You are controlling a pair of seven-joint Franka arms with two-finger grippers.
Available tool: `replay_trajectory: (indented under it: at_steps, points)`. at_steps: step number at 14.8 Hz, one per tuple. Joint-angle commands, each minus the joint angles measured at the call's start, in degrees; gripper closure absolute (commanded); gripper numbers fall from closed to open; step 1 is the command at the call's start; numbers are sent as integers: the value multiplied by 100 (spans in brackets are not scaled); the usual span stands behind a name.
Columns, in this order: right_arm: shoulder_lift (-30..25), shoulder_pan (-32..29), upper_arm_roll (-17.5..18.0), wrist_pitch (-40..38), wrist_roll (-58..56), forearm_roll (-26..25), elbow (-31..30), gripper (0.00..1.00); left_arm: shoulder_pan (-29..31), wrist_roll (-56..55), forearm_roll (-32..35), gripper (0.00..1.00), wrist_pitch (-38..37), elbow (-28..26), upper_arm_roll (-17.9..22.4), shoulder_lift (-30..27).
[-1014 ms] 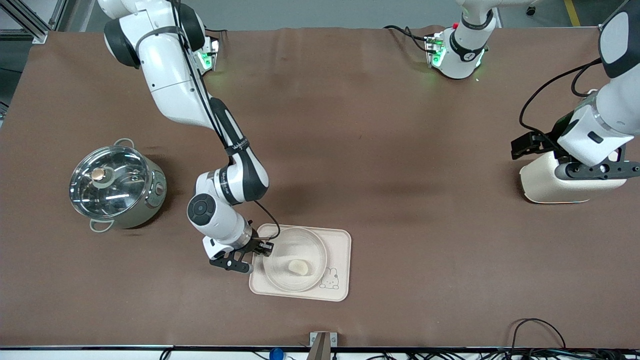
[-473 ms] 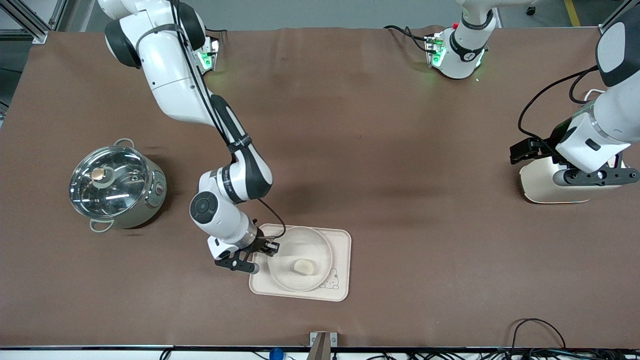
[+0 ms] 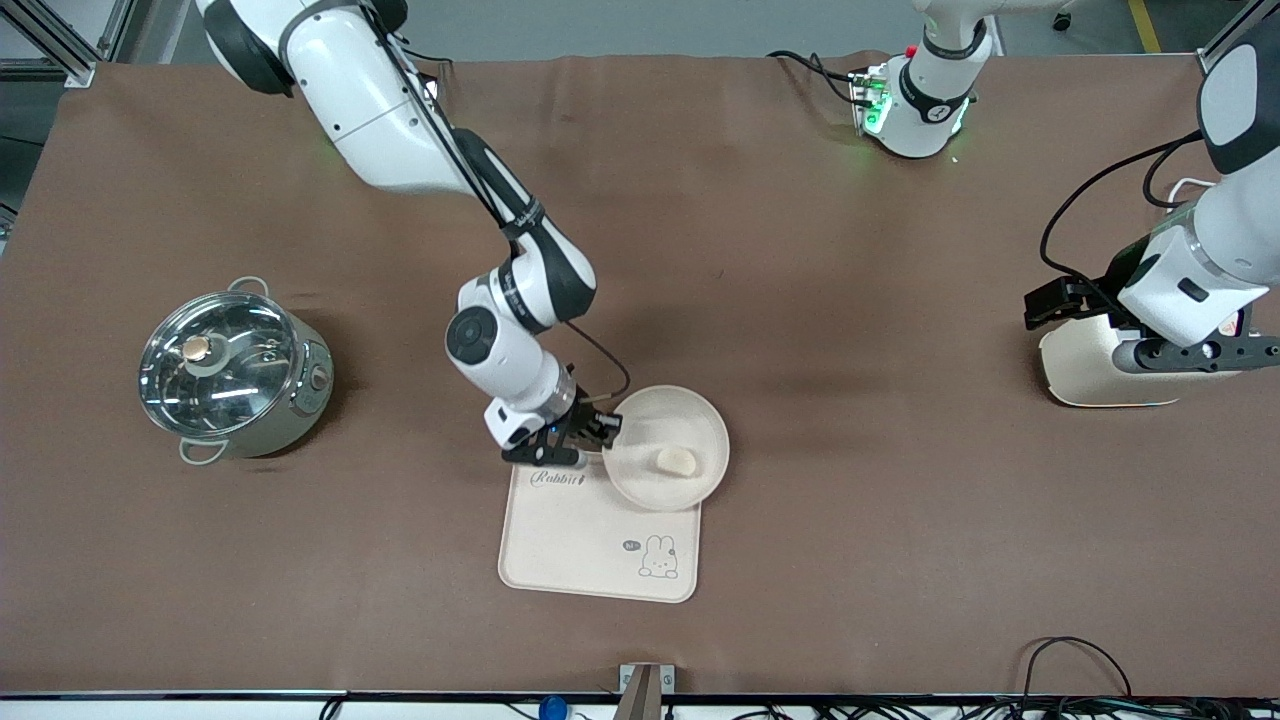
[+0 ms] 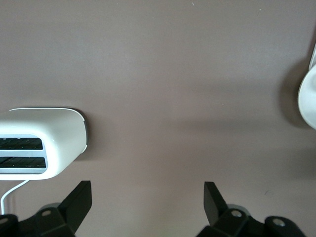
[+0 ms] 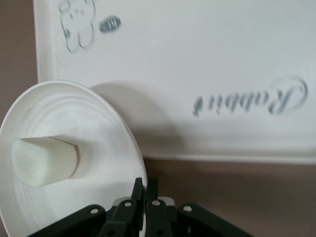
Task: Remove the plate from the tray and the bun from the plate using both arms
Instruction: 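Carry the plate with bun off the tray and set it down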
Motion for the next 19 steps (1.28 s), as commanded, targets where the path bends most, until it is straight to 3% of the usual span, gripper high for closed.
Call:
replay_trajectory:
  at_steps: [1,5,10,11,13,14,15,17,19]
  points:
    - [-1221,-355,296,159,-401,140,-1652,100,-59,-83,3,0,19,86,-10,111]
    - [-1619,-505,455,369,-560,140,-2366,100,-172,-836,-67,0,36,68,-98,322]
    - [-1584,-470,587,924,-639,140,-2745,99,-971,-2251,-23,0,535,77,-142,840]
    - [-1584,-496,587,889,-622,148,-2745,91,-1156,-2567,-6,0,720,77,-142,981]
    - [-1593,-549,596,784,-595,192,-2737,19,-1560,-3243,12,0,1028,94,-133,1227]
    - [-1619,-549,596,775,-578,262,-2728,7,-1718,-3542,21,0,1221,103,-133,1333]
    - [-1671,-549,596,774,-552,306,-2684,0,-1859,-3824,21,0,1405,103,-133,1447]
    - [-1760,-549,578,696,-499,324,-2439,0,-2175,-4343,12,0,1713,112,-133,1666]
    - [-1839,-628,465,-405,-402,307,-1809,0,-2535,-5027,21,0,2082,156,-116,1974]
